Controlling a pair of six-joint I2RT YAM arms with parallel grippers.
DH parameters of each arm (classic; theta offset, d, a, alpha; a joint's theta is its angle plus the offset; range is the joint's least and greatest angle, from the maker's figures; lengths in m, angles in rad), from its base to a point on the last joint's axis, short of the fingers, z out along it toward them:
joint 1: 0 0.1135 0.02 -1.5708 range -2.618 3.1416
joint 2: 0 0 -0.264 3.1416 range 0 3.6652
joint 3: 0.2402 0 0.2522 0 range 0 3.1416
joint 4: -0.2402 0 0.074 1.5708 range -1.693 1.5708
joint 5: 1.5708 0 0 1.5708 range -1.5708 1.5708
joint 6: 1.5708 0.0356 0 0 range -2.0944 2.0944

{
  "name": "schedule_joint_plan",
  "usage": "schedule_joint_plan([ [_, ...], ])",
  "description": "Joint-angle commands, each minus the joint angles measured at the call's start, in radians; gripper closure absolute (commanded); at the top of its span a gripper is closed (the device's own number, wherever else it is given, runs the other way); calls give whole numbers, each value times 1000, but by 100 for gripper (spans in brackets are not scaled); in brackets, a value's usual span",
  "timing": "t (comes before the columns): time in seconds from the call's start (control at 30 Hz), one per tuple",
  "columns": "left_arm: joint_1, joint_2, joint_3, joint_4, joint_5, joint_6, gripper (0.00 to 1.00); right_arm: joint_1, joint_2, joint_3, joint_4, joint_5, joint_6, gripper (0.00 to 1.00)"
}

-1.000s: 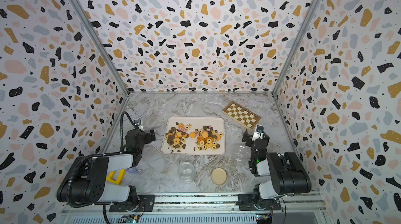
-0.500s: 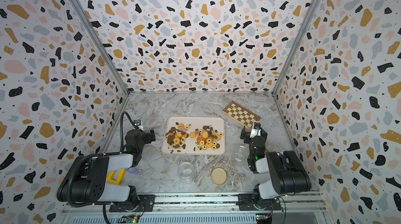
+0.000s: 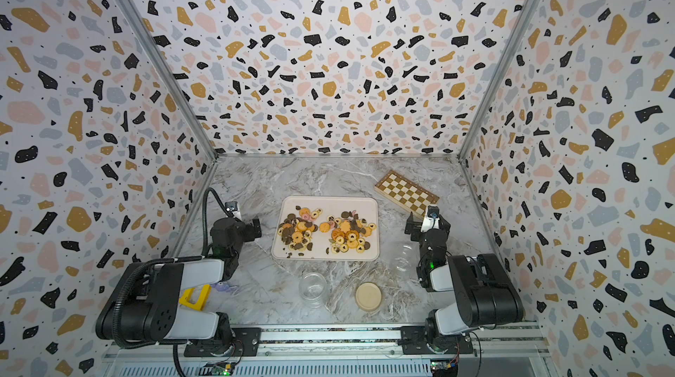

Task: Pour the cookies out of the jar
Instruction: Reset both arms

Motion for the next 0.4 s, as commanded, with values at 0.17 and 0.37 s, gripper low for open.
schedule_joint_plan([
  [0.17,-5,-4,13,43,-11,19,1,1,7,33,-21,5,-8,1],
  [0.37,-6,-4,15,41,-11,21,1,-9,0,36,-26,-88,-38,1],
])
